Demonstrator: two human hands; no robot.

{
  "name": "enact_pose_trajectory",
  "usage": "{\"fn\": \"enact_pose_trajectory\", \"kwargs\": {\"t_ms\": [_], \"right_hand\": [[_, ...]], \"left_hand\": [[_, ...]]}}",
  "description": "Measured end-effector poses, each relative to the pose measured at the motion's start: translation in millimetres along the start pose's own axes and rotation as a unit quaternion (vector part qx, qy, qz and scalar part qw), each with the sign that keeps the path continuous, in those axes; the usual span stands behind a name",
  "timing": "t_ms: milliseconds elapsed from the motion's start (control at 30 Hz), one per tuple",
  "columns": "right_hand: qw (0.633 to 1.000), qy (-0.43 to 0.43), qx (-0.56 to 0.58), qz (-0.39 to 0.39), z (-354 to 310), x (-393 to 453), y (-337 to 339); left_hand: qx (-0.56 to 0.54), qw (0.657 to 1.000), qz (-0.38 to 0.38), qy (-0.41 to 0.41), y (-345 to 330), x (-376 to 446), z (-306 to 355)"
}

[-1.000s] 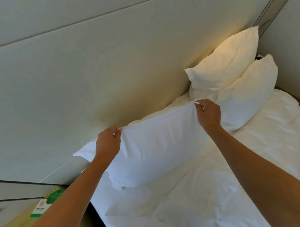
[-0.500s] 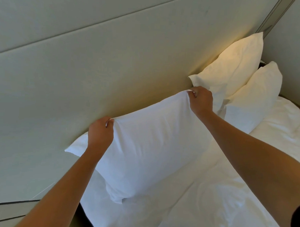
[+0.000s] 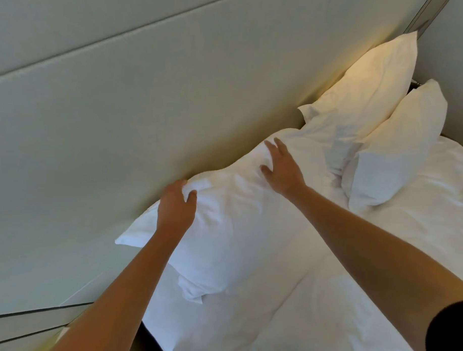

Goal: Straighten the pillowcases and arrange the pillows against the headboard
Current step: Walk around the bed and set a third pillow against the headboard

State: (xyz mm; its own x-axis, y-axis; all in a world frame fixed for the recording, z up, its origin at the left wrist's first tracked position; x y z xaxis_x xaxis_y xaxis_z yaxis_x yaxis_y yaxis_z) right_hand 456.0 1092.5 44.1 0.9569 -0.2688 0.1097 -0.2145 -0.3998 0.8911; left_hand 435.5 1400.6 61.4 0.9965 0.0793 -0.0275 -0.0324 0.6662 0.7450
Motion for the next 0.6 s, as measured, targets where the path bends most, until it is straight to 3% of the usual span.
{"fn": "enact_pose_trajectory", "kwargs": {"t_ms": [233, 433, 600], "right_hand": [[0.997, 0.040, -0.028, -0.056, -7.3, -104.0, -45.4], [0.993, 0.039, -0.049, -0.099, -17.0, -153.8, -53.6], [0.990, 0.007, -0.048, -0.133, -32.6, -170.7, -52.4]], "left_hand": [[0.110, 0.987, -0.080, -0.082, -17.5, -52.0, -22.4], [0.236, 0.949, -0.175, -0.118, -22.8, -98.1, -48.3], [0.257, 0.937, -0.183, -0.149, -14.7, -101.3, -60.9]]}}
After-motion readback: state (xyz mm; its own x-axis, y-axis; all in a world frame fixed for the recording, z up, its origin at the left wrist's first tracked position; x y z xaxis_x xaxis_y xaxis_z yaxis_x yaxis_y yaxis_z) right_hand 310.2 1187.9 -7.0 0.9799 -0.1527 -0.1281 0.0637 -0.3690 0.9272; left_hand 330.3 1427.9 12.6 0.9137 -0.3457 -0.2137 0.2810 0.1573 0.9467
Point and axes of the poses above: each hand's wrist, its own x-axis towards the middle knuckle, its own y-axis out of the back of the hand, z = x × y, the point moved 5 cm from there along x, towards the middle knuckle, and after that the axes turned 9 degrees about z, right-handed, at the moved point
